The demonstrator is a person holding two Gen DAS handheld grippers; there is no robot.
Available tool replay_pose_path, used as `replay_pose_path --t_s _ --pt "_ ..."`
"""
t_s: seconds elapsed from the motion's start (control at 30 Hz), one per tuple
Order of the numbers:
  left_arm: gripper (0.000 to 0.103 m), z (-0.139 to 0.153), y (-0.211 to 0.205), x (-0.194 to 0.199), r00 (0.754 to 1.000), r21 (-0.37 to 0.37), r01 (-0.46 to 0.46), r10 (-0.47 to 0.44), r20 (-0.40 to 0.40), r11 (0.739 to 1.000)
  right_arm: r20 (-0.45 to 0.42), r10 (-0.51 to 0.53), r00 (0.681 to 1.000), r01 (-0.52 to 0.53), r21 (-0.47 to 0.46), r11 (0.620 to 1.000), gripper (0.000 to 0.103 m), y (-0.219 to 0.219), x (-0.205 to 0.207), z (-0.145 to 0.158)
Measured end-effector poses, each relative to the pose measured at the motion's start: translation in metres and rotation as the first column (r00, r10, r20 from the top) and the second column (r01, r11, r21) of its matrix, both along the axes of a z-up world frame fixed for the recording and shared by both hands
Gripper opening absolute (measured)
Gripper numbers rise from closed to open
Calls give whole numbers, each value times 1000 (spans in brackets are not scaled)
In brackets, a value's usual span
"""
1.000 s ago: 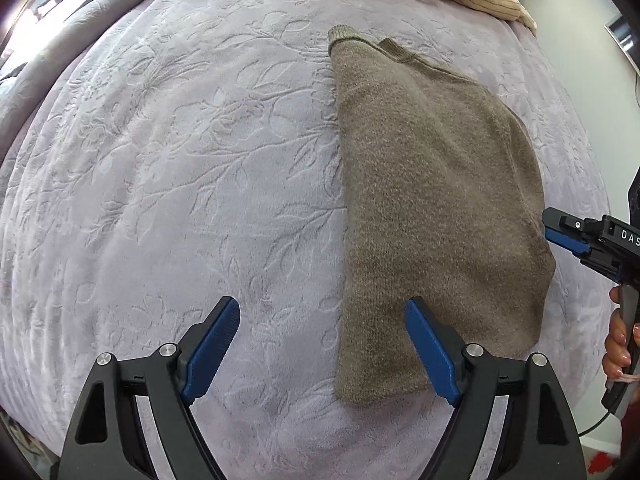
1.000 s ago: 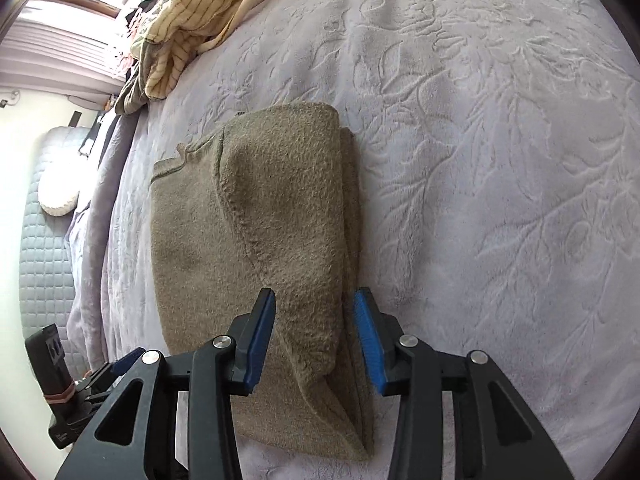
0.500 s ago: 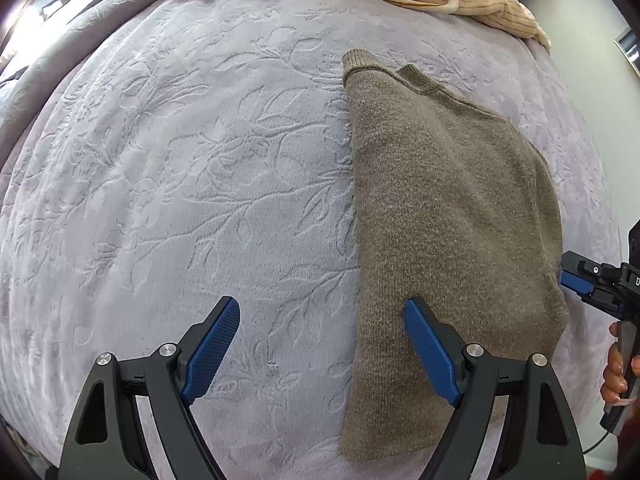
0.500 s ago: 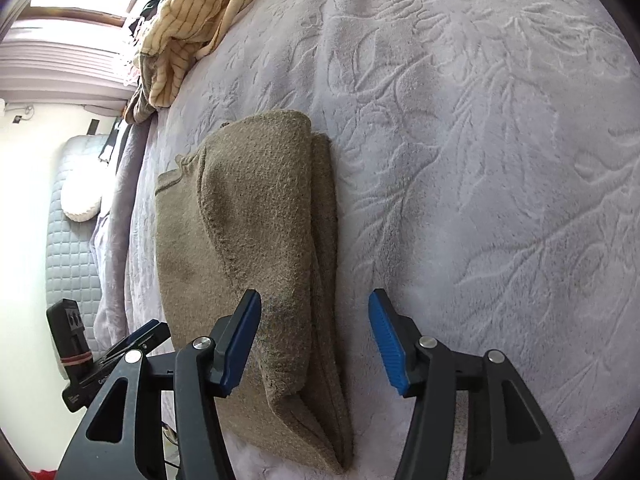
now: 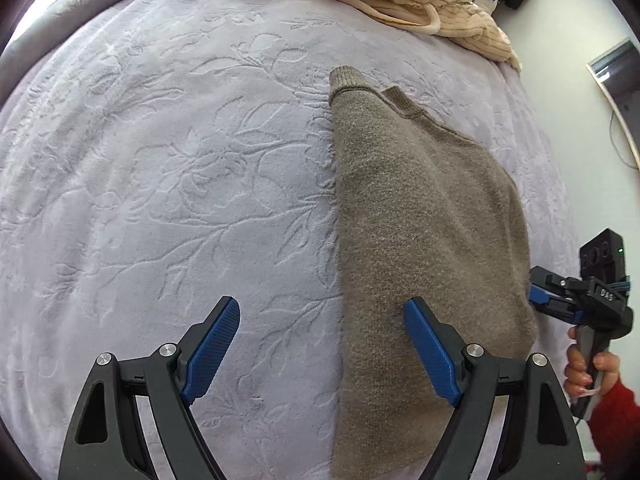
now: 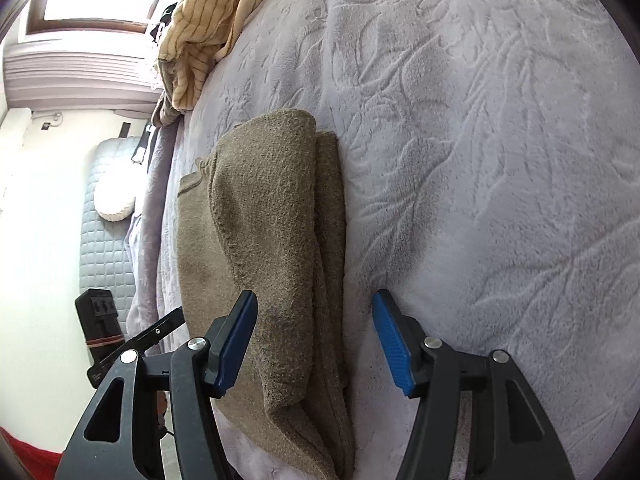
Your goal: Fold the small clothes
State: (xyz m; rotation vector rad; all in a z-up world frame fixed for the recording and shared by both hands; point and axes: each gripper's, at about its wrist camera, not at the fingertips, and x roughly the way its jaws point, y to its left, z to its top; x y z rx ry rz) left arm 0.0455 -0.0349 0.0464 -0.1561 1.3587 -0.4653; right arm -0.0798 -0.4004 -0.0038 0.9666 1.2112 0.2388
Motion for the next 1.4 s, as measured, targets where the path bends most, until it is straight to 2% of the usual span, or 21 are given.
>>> replay_pose_path --t_s 0.07,0.17,0.3,0.4,0.53,0.57,0.6,0.63,0.67,0.77,0.8,0.83,0.97,1.2,1.4 --pt "85 -6 -1 6 999 -81 17 -20 -36 997 23 10 1000 -10 36 999 64 -1 1 -1" --pt "85 -14 -17 11 992 -129 94 -104 -68 987 39 36 999 -38 54 998 64 1 9 -3" --pt "85 -22 -48 17 979 -146 172 -186 -87 974 51 94 994 -98 75 992 66 14 29 -8" --pt "85 -28 -68 20 977 -79 188 -195 -85 979 54 148 987 -152 69 986 67 29 46 -15" --pt "88 -34 -66 21 980 -100 165 -175 -98 981 31 120 992 -122 95 988 68 35 55 -27" --pt "88 -35 -62 20 980 -102 162 -172 -104 982 24 106 994 -108 101 989 66 35 54 -28" --pt "87 -35 -61 21 980 -102 155 -166 -110 983 12 90 996 -91 103 990 59 34 52 -28" --pt "84 -35 -59 19 980 -104 151 -162 -112 983 10 78 997 -78 123 989 46 33 50 -29" --pt "79 -33 -53 21 981 -100 154 -165 -106 983 12 61 998 -62 155 986 43 33 48 -28" --pt "56 -21 -47 13 983 -126 162 -171 -70 979 44 26 999 -35 213 976 38 36 40 -17" --pt "50 -17 -43 11 983 -139 166 -175 -58 976 52 17 998 -29 232 972 38 37 38 -13" --pt "49 -11 -37 9 983 -156 170 -179 -46 973 61 6 998 -21 253 967 37 38 36 -8" --pt "48 9 -22 0 982 -211 179 -187 -17 961 86 -27 996 -1 309 951 37 49 29 11" --pt "48 52 23 -24 980 -257 194 -197 16 947 113 -62 992 16 372 928 37 80 7 48" --pt "48 70 73 -52 979 -221 202 -200 31 954 105 -38 994 -7 392 920 37 133 -14 62"
